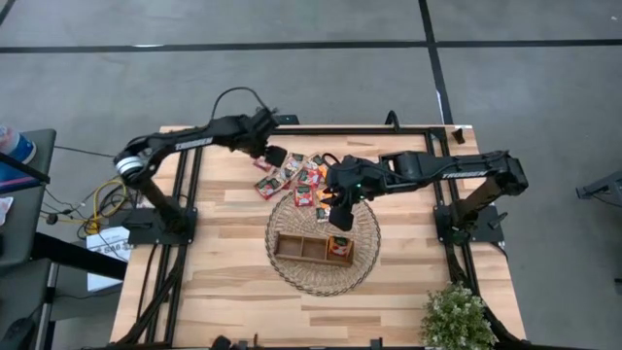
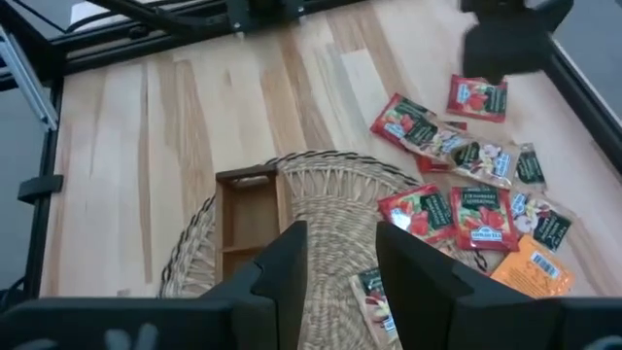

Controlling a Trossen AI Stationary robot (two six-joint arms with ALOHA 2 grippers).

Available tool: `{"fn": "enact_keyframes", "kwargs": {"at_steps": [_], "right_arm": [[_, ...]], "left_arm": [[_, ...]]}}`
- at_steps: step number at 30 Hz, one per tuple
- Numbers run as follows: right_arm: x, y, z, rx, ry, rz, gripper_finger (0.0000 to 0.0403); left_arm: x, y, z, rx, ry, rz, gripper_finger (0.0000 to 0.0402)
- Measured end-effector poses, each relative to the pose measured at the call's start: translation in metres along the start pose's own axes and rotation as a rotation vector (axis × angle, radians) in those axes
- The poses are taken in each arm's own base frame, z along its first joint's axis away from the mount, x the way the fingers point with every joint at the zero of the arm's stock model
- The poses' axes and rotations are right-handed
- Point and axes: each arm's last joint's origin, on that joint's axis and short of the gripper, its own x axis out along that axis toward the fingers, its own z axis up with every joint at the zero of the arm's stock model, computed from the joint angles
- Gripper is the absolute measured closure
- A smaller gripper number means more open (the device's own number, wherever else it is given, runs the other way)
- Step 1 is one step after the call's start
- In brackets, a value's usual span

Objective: Pick & Place Tea
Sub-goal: Put the red tea bag into the left section of the wooden organizer

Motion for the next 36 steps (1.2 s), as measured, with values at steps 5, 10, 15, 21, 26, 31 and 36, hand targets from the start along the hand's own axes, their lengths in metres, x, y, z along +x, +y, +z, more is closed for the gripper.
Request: {"fn": "enact_keyframes", "kwargs": {"at_steps": [5,10,15,21,26,31,36], "right_arm": [[0.0,0.0,0.0,0.0,0.002,0.003,0.0284],[0.0,0.003,-0.001,-0.007,0.002,0.008,0.0284],[-0.001,0.005,-0.001,-0.011,0.001,0.007,0.0284],[-0.001,0.004,-0.001,-0.01,0.001,0.004,0.0284],[0.0,0.002,0.001,-0.012,-0.011,0.002,0.0284],[0.0,-0.001,0.004,-0.001,-0.043,0.0,0.0284],[0.0,-0.002,0.006,0.004,-0.055,0.001,0.0284]], "left_arm": [[0.018,-0.001,0.025,0.051,0.059,0.064,0.0129],[0.044,0.005,0.029,0.092,0.149,0.102,0.0119],[0.057,0.014,0.029,0.116,0.2,0.109,0.0118],[0.063,0.029,0.035,0.058,0.223,0.035,0.0118],[0.068,0.037,0.038,0.016,0.221,0.037,0.0118],[0.078,0.038,0.038,-0.01,0.224,0.047,0.0119],[0.093,0.033,0.032,0.008,0.257,0.085,0.0127]]}}
